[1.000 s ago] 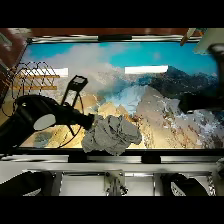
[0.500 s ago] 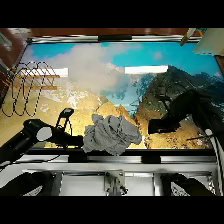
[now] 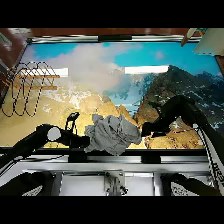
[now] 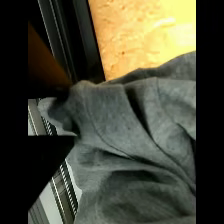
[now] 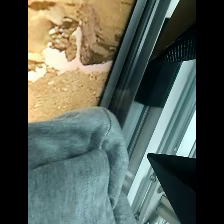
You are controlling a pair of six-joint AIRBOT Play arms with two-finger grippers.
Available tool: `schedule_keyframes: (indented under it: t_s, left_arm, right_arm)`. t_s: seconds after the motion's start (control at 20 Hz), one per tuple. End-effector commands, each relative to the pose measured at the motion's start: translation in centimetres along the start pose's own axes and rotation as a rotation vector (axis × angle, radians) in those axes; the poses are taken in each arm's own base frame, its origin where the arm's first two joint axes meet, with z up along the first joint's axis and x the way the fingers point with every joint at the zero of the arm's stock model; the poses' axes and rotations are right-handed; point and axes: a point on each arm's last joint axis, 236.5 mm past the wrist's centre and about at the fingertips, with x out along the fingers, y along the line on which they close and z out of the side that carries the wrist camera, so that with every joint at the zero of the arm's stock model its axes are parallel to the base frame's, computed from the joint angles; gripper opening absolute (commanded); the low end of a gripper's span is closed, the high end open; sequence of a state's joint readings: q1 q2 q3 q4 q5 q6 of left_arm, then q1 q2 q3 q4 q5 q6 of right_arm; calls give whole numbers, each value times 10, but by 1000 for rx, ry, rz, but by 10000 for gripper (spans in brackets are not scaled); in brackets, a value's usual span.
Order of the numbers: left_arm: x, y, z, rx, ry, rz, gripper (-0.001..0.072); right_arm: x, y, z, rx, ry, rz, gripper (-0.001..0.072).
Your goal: Fold the shirts.
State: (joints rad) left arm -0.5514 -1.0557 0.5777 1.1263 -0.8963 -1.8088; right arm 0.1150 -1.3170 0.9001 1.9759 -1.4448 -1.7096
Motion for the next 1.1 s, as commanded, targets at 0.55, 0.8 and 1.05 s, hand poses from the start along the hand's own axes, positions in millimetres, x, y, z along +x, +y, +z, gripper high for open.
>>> schedule_keyframes:
  t_s: [0.55, 0.8, 1.05]
  left_arm:
    - [-19, -23, 21, 59, -87, -64, 31]
    - [-106, -26, 75, 250, -277, 69, 30]
    - [-382, -105, 127, 451, -931, 71, 30]
  right_arm:
    - [66, 19, 11, 52, 2, 75, 105]
    - [-16, 21, 29, -203, -150, -88, 63]
    - [-287, 97, 36, -562, -951, -369, 62]
